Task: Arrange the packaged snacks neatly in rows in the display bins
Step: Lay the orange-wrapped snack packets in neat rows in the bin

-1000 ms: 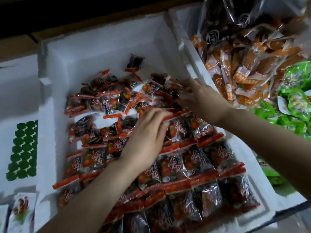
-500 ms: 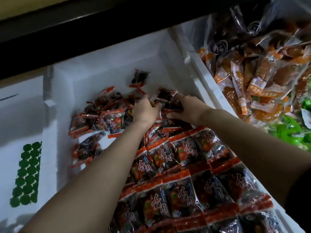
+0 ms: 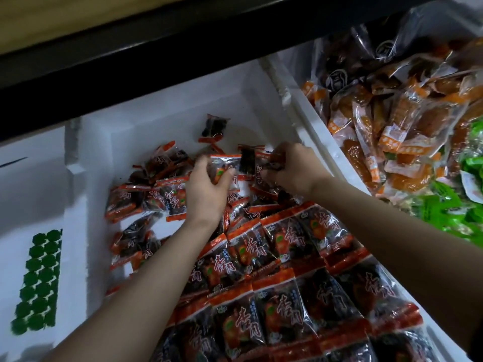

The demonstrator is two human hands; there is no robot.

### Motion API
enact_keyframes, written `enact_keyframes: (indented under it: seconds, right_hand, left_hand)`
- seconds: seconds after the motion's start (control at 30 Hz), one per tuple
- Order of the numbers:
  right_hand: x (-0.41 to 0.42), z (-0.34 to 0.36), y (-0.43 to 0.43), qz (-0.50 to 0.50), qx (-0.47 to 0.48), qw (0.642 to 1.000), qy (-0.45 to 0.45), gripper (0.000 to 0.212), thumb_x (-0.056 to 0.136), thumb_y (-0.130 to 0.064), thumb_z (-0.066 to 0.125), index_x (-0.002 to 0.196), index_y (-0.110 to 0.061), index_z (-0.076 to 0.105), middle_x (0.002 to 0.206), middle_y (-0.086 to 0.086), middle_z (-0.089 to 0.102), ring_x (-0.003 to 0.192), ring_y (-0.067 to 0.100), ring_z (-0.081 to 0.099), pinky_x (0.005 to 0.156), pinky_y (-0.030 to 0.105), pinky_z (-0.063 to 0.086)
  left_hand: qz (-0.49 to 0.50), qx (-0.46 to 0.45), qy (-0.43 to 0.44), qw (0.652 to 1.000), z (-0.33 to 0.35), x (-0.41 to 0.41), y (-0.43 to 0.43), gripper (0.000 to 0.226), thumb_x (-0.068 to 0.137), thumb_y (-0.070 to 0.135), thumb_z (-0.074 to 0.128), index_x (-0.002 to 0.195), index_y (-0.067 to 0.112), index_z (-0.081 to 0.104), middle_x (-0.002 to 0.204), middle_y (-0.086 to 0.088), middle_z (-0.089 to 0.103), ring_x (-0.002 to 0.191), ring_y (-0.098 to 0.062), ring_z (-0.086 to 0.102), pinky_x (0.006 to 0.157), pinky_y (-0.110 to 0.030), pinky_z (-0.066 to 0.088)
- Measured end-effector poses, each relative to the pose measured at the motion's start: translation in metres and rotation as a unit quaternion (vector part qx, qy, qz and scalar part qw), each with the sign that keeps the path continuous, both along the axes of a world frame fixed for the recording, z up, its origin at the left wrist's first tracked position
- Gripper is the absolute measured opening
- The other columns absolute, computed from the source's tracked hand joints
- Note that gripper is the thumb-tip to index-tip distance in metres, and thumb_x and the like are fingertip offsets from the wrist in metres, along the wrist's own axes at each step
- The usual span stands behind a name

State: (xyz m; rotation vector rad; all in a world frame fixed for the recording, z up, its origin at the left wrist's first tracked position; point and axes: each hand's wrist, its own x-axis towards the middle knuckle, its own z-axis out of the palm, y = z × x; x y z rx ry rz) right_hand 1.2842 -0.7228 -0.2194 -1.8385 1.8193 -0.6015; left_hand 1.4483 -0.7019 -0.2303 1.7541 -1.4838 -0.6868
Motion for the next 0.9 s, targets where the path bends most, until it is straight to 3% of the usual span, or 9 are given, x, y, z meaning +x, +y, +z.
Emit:
enact_keyframes:
  seconds: [0.07, 0.23, 0.3, 0.37, 0.5, 0.57, 0.63, 0.8, 0.9]
  right_hand:
    - [-0.003, 0.005, 0.004, -0.001, -0.022, 1.0, 0.0, 0.033, 0.082, -0.029, 0.07, 0.108, -0.01, 0.063, 0.106, 0.013, 0.066, 0.101, 0.029, 0.06, 0.083, 0.032, 0.047]
    - [-0.011, 0.02, 0.019, -0.009, -0.112, 0.992, -0.065, 0.019, 0.087, -0.027, 0.064, 0.095, -0.01, 0.064, 0.091, 0.01, 0.068, 0.086, 0.026, 0.062, 0.076, 0.035, 0.05]
    - [-0.015, 0.029, 0.027, 0.029, -0.097, 0.989, -0.103, 0.016, 0.09, -0.027, 0.06, 0.089, -0.011, 0.063, 0.081, 0.004, 0.066, 0.073, 0.016, 0.06, 0.065, 0.025, 0.048]
    - [-0.019, 0.035, 0.038, 0.092, -0.048, 0.988, -0.117, 0.014, 0.092, -0.024, 0.057, 0.082, -0.015, 0.061, 0.073, -0.002, 0.061, 0.062, 0.006, 0.053, 0.057, 0.017, 0.039]
    - [-0.021, 0.03, 0.059, 0.177, 0.014, 0.983, -0.05, 0.014, 0.093, -0.018, 0.056, 0.08, -0.019, 0.061, 0.071, -0.01, 0.055, 0.063, -0.001, 0.049, 0.06, 0.009, 0.038]
    - [-0.022, 0.022, 0.065, 0.17, 0.02, 0.985, -0.026, 0.01, 0.093, -0.018, 0.056, 0.086, -0.017, 0.063, 0.069, -0.013, 0.053, 0.058, -0.004, 0.047, 0.055, 0.003, 0.036]
    - [-0.022, 0.014, 0.068, 0.156, 0.021, 0.987, -0.023, 0.01, 0.094, -0.018, 0.055, 0.088, -0.018, 0.064, 0.069, -0.01, 0.057, 0.055, -0.004, 0.049, 0.052, 0.005, 0.036]
    - [-0.022, 0.003, 0.068, 0.171, -0.022, 0.985, 0.01, 0.014, 0.093, -0.017, 0.056, 0.098, -0.014, 0.068, 0.098, 0.003, 0.068, 0.092, 0.017, 0.059, 0.075, 0.02, 0.039]
    - [-0.022, 0.002, 0.069, 0.188, -0.042, 0.981, 0.037, 0.015, 0.092, -0.016, 0.057, 0.1, -0.016, 0.069, 0.104, 0.003, 0.068, 0.106, 0.02, 0.053, 0.092, 0.029, 0.04]
  left_hand:
    - [0.01, -0.017, 0.036, 0.999, 0.007, 0.003, 0.009, 0.035, 0.089, 0.029, 0.063, 0.112, 0.006, 0.052, 0.102, -0.003, 0.061, 0.097, -0.019, 0.059, 0.083, -0.024, 0.049]
    - [-0.002, -0.022, 0.081, 0.996, 0.032, 0.005, 0.038, 0.02, 0.088, 0.026, 0.064, 0.085, 0.01, 0.051, 0.084, -0.015, 0.058, 0.072, -0.023, 0.052, 0.065, -0.023, 0.044]
    - [-0.002, -0.006, 0.097, 0.995, 0.039, 0.008, 0.049, 0.02, 0.086, 0.026, 0.065, 0.082, 0.011, 0.053, 0.078, -0.011, 0.058, 0.068, -0.021, 0.052, 0.063, -0.022, 0.044]
    - [-0.023, 0.031, 0.095, 0.995, 0.04, 0.011, 0.059, 0.027, 0.084, 0.028, 0.067, 0.092, 0.005, 0.056, 0.088, -0.016, 0.064, 0.075, -0.026, 0.059, 0.071, -0.031, 0.048]
    - [-0.098, 0.109, 0.075, 0.986, 0.032, 0.011, 0.078, 0.034, 0.084, 0.03, 0.069, 0.11, 0.012, 0.056, 0.109, 0.0, 0.065, 0.095, -0.009, 0.061, 0.075, -0.015, 0.047]
    - [-0.105, 0.129, 0.049, 0.985, 0.025, 0.012, 0.082, 0.044, 0.083, 0.034, 0.068, 0.12, 0.017, 0.051, 0.123, 0.007, 0.053, 0.114, -0.012, 0.053, 0.092, -0.026, 0.044]
    - [-0.111, 0.153, 0.06, 0.98, 0.022, 0.012, 0.085, 0.046, 0.081, 0.035, 0.07, 0.119, 0.022, 0.048, 0.128, -0.001, 0.054, 0.113, -0.022, 0.056, 0.094, -0.035, 0.047]
    - [-0.152, 0.178, 0.065, 0.97, 0.019, 0.013, 0.092, 0.045, 0.07, 0.038, 0.076, 0.102, 0.036, 0.044, 0.126, -0.002, 0.053, 0.111, -0.029, 0.057, 0.095, -0.046, 0.047]
    - [-0.168, 0.185, 0.027, 0.968, 0.014, 0.012, 0.093, 0.047, 0.079, 0.03, 0.074, 0.116, 0.029, 0.045, 0.101, -0.007, 0.061, 0.085, -0.022, 0.062, 0.08, -0.037, 0.049]
